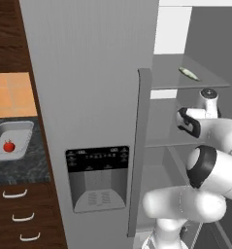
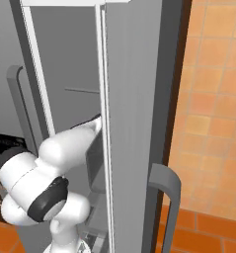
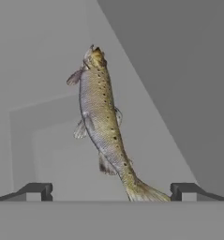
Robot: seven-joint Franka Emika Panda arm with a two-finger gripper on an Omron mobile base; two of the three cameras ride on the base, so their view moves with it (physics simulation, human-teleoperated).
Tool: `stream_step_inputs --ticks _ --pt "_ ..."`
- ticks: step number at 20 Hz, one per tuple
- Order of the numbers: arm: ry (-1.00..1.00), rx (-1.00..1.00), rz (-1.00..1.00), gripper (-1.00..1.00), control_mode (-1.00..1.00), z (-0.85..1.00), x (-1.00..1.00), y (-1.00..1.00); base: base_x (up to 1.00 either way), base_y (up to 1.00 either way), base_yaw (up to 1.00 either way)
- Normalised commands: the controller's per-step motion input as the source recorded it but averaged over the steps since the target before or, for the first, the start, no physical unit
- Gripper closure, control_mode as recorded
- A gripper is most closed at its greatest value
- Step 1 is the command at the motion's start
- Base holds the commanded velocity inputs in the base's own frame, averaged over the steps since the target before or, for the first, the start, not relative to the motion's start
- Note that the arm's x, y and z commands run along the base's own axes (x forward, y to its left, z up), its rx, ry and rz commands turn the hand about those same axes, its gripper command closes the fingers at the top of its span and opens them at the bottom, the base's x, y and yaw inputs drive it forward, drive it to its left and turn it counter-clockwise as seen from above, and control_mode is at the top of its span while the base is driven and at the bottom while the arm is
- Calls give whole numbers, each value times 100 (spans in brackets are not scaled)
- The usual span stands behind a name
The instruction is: Place one tomato and one fish in each tupperware on the nearby counter, to pack two identical lunches.
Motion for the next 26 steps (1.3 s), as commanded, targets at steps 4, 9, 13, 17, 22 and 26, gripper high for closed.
stream_step_inputs --ticks 4,9,13,17,22,26 --pt "4 4 0 -100 -100 -7 47 -19 0 0 0" --pt "0 3 0 -100 -100 -9 54 -24 0 0 0" --pt "0 6 1 -100 -100 -17 49 -62 0 0 0" --pt "0 3 6 -100 -100 -14 13 -76 0 0 0" --pt "1 -3 4 100 -100 -23 0 -29 0 0 0" --pt "0 0 0 100 -100 -2 0 -5 0 0 0"
